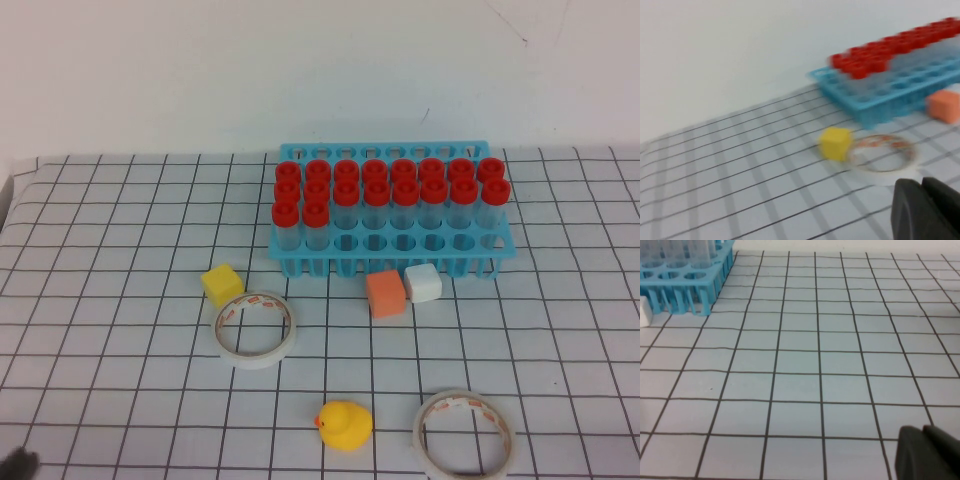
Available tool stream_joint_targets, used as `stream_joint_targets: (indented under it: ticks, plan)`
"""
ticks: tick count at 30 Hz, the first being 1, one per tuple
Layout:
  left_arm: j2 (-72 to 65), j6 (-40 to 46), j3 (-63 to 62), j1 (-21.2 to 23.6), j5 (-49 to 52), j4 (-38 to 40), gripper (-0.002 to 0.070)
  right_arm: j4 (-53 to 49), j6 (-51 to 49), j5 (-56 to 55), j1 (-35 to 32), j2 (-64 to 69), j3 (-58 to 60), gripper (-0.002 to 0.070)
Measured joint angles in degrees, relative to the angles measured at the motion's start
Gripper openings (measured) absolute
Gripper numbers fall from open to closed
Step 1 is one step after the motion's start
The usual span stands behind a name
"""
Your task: Place the test tubes
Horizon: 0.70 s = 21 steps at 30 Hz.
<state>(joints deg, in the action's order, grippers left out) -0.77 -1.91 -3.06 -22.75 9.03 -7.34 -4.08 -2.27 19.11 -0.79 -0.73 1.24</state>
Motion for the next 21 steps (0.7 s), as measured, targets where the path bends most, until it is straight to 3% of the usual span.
stream_joint_targets:
  ticks: [6,10,14,21]
  plan:
    - [0.0,0.1,0.2,15.5,-0.1,1.3,-0.0001,0.0,0.0,0.0,0.0,0.0,0.0,-0.0001]
    - [0.0,0.1,2.2,22.4,-1.3,2.7,-0.0001,0.0,0.0,0.1,0.0,0.0,0.0,-0.0001]
    - [0.6,0.1,4.2,24.8,-2.2,4.6,-0.0001,0.0,0.0,0.2,0.0,0.0,-0.1,-0.0001]
    - [1.4,0.1,4.2,25.1,0.8,7.3,-0.0001,0.0,0.0,0.2,0.0,0.0,-0.1,-0.0001]
